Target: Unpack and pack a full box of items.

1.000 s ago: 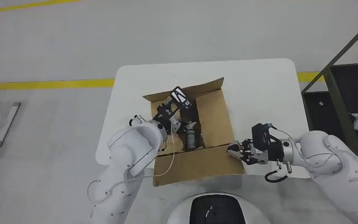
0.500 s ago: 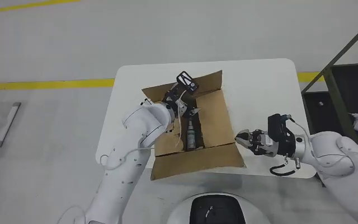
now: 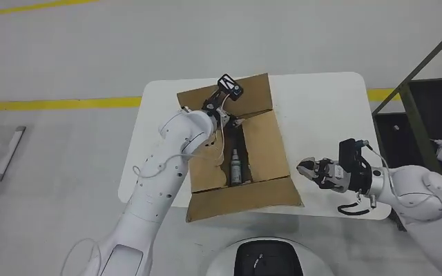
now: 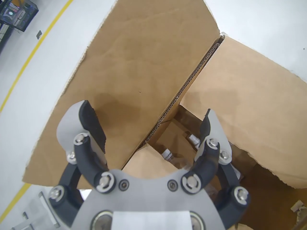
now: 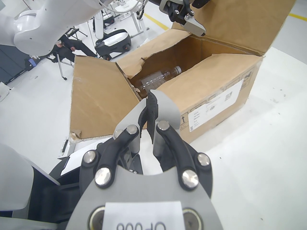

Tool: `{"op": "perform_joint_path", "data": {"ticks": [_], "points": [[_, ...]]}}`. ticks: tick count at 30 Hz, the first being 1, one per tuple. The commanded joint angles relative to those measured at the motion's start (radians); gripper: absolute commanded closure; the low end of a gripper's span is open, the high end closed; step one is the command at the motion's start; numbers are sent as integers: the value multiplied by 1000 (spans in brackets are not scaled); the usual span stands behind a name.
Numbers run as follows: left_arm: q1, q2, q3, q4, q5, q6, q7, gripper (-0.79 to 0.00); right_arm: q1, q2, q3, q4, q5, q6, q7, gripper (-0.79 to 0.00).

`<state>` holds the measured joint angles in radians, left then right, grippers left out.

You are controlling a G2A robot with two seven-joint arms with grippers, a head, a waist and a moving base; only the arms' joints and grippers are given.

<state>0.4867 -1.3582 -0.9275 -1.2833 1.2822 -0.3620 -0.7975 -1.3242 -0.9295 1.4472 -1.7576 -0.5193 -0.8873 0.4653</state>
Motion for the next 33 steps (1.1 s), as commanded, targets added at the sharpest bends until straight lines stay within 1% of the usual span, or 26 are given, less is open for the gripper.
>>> {"op": "perform_joint_path", "data": {"ticks": [1,5,9,13,16,19,23,28,33], "points": [[-16,-7,15,37,-5,5,10,-785,-3,1,2,-1,0,2,-1,0],[-39,-21,45,89,-13,-2,22,-785,-8,3,8,0,2,3,-3,0],[-51,-31,59,131,-17,7,32,-785,-11,5,12,0,3,3,-4,0],[-58,-36,63,137,-14,9,34,-785,-13,7,21,3,3,9,-10,0],[-56,-35,52,116,-11,13,31,-785,-14,7,37,15,0,42,-40,0],[-36,-28,31,53,-7,15,17,-785,-16,5,51,30,-25,89,-75,0],[20,-8,-22,-83,10,5,-36,-785,-12,-1,33,72,-78,134,-121,0],[137,20,-91,-285,27,-12,-124,-785,14,-16,-38,124,-152,174,-184,0],[268,42,-139,-451,48,-23,-215,-785,45,-32,-113,152,-220,208,-239,0]]}}
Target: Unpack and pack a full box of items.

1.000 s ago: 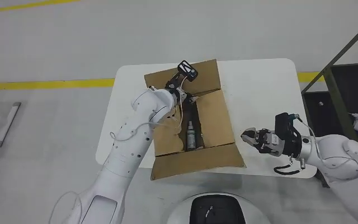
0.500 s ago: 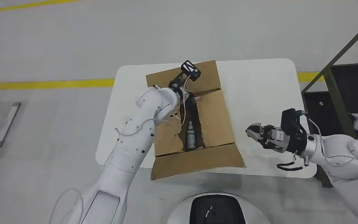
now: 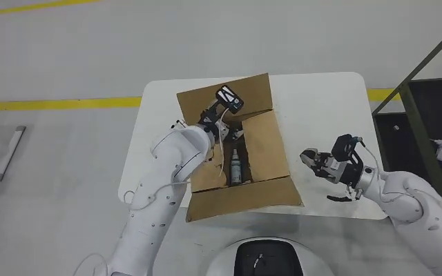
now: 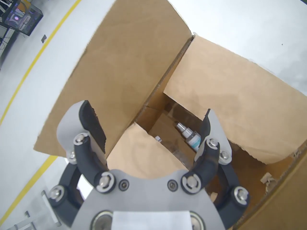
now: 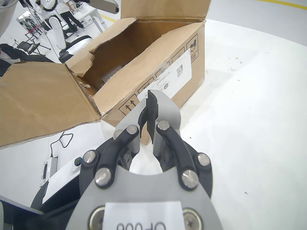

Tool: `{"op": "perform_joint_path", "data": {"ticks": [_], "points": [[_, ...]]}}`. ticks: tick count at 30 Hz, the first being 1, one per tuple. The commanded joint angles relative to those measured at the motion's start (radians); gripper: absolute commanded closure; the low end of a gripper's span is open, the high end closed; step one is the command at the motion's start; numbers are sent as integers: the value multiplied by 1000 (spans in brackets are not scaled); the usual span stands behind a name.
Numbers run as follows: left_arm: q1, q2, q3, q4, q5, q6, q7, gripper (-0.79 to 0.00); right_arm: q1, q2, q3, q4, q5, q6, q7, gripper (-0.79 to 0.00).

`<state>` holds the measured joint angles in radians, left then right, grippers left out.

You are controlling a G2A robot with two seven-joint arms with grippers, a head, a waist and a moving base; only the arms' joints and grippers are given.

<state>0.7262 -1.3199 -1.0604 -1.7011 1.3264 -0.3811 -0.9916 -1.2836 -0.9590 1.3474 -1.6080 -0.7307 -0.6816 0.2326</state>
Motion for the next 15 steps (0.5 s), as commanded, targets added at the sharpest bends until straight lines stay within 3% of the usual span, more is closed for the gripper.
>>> {"op": "perform_joint_path", "data": {"ticks": [1,7,15], "points": [[50,7,-11,-60,4,-9,-37,-785,10,-5,-24,5,-20,3,-10,0],[144,20,-17,-136,28,-16,-141,-785,14,-13,-67,-9,-67,3,-25,0],[168,26,3,-141,133,-8,-226,-785,-14,-15,-74,-53,-100,13,-28,0]]}}
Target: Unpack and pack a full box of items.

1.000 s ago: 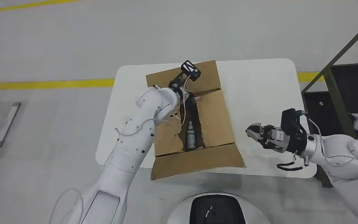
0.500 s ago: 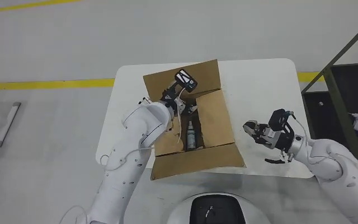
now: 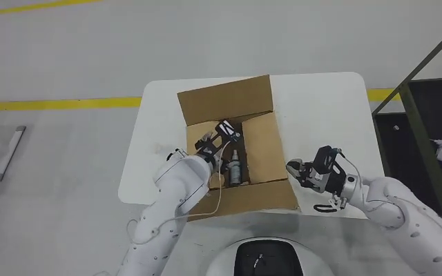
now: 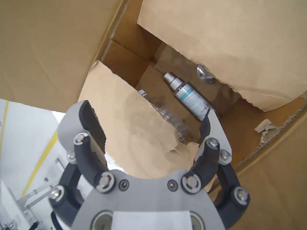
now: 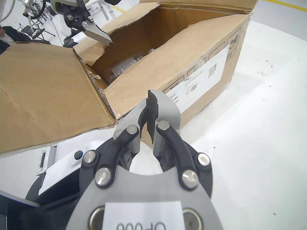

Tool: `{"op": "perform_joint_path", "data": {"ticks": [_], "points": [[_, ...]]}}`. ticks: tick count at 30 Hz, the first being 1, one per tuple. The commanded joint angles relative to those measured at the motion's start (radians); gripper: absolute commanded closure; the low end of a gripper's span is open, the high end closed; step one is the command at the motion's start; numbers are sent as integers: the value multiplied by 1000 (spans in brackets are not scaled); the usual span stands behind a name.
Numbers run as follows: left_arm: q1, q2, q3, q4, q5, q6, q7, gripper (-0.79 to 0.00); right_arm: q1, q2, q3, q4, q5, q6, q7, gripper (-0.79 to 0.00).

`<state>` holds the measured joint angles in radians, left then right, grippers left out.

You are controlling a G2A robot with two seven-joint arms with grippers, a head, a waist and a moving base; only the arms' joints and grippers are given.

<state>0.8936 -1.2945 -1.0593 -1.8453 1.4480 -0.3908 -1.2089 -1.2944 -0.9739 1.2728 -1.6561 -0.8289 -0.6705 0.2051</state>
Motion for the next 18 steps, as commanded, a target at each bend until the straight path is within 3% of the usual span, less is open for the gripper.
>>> {"op": "perform_joint_path", "data": {"ticks": [1,13,15,17,18], "points": [[0,0,5,5,23,2,-14,-785,-7,0,2,-10,-3,5,-1,0],[0,6,-2,26,129,-16,-32,-785,-37,-1,21,-34,13,11,-11,0],[1,7,-8,22,143,-20,-35,-646,-38,-2,24,-30,20,9,-12,0],[4,8,-13,17,157,-22,-36,-388,-38,-2,29,-28,25,7,-12,0],[6,9,-18,13,160,-19,-34,-336,-40,-1,33,-31,27,6,-11,0]]}}
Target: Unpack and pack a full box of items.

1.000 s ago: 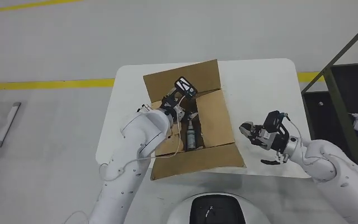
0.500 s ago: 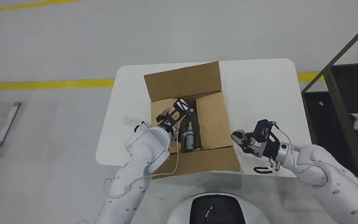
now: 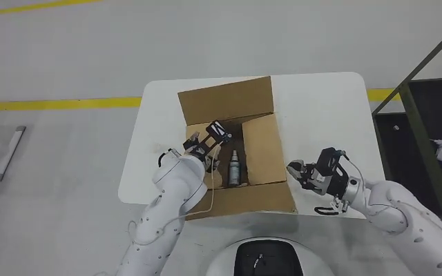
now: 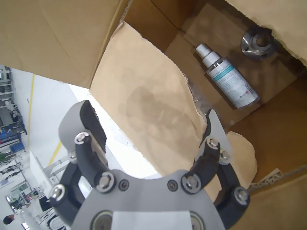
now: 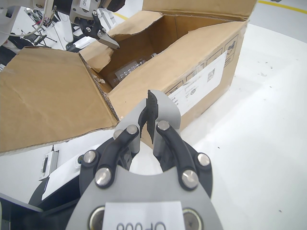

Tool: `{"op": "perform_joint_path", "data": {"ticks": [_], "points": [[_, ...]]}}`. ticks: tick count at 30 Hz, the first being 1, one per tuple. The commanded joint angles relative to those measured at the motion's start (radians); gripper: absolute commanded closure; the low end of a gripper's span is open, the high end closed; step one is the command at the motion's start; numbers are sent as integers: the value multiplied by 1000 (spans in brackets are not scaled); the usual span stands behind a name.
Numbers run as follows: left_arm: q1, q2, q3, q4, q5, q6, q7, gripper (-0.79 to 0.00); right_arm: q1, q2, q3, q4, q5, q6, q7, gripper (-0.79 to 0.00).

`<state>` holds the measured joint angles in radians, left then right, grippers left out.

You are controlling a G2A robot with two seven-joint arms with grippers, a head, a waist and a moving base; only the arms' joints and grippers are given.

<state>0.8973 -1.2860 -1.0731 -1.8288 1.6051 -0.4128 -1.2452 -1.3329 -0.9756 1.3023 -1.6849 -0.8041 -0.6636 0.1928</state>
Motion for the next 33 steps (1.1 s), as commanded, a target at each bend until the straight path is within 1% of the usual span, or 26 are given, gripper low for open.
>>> {"op": "perform_joint_path", "data": {"ticks": [1,2,4,5,6,14,18,21,22,24,26,27,28,30,33], "points": [[4,1,-8,-7,8,2,1,-292,-3,1,8,-5,5,1,1,0],[5,2,-13,-13,15,2,0,-265,-4,1,13,-6,7,1,1,0],[10,3,-23,-26,18,4,0,-139,-5,2,26,-7,12,1,-1,0],[12,3,-30,-35,18,6,1,-9,-5,2,32,-7,16,0,-3,0],[15,4,-36,-44,18,8,4,0,-4,3,38,-7,18,-2,-3,0],[39,8,-74,-91,18,4,1,0,9,4,84,-42,81,-10,-15,0],[50,9,-103,-117,0,35,27,0,47,1,70,-50,124,-32,6,0],[55,7,-133,-130,-49,72,46,0,93,-5,32,-42,148,-51,37,0],[59,5,-146,-132,-94,101,60,0,111,-7,15,-39,145,-56,53,0],[62,4,-172,-132,-149,134,64,-139,145,-12,-22,-22,141,-60,78,0],[64,4,-187,-130,-160,144,66,-231,176,-19,-62,-3,138,-63,102,0],[64,5,-192,-127,-162,143,67,-357,192,-22,-79,7,136,-62,109,0],[63,6,-196,-124,-158,138,66,-785,206,-25,-94,17,134,-59,112,0],[59,8,-209,-115,-151,140,66,-785,230,-31,-121,36,128,-55,125,0],[49,14,-223,-106,-95,116,67,-785,257,-38,-149,58,122,-56,138,0]]}}
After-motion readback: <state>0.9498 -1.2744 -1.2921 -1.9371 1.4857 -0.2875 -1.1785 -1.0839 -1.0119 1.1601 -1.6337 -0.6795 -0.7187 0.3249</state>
